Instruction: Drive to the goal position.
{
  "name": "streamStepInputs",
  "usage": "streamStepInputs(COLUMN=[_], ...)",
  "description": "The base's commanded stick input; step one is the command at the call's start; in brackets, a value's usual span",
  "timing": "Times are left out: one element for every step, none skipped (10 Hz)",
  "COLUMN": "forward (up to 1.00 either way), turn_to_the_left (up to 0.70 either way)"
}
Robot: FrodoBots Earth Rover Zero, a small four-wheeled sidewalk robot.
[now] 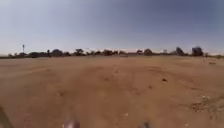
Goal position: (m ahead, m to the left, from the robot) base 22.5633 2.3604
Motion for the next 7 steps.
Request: streamStepInputs(forward=[0.7,0.7,0.7,0.7,0.7,0.7,0.7], turn_to_the_left=[0.0,0.0,0.0,0.0,0.0,0.0,0.0])
